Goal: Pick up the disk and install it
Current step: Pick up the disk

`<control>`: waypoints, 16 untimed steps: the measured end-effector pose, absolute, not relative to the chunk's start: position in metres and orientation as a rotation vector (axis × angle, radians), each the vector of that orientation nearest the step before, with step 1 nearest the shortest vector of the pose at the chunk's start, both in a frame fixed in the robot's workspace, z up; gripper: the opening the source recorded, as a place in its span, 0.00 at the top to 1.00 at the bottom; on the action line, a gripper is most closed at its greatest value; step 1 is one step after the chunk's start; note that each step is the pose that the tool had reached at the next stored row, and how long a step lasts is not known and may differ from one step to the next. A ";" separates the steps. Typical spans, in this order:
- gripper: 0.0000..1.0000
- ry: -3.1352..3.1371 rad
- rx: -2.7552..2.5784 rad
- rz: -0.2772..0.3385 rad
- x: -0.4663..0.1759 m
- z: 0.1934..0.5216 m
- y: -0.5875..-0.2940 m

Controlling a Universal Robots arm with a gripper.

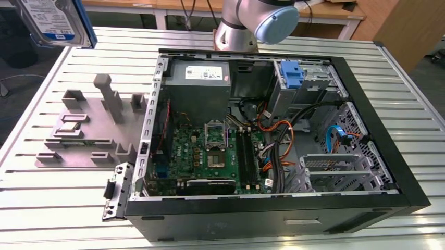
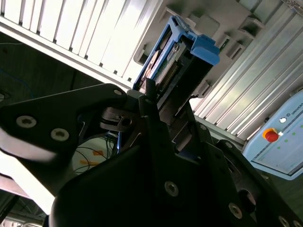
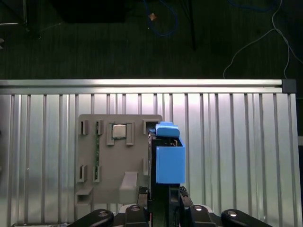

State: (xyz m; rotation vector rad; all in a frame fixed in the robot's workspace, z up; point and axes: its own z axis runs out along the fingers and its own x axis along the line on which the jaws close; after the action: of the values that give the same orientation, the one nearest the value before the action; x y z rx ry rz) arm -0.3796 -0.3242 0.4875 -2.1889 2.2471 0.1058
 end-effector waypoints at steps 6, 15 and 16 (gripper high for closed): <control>0.65 2.247 -2.189 0.106 -0.370 0.487 -0.324; 0.65 2.247 -2.189 0.106 -0.366 0.488 -0.327; 0.65 2.247 -2.189 0.106 -0.365 0.488 -0.328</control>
State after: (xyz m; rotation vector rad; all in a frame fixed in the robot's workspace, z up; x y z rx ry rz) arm -0.3653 -0.3277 0.4876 -2.1895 2.2466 0.1058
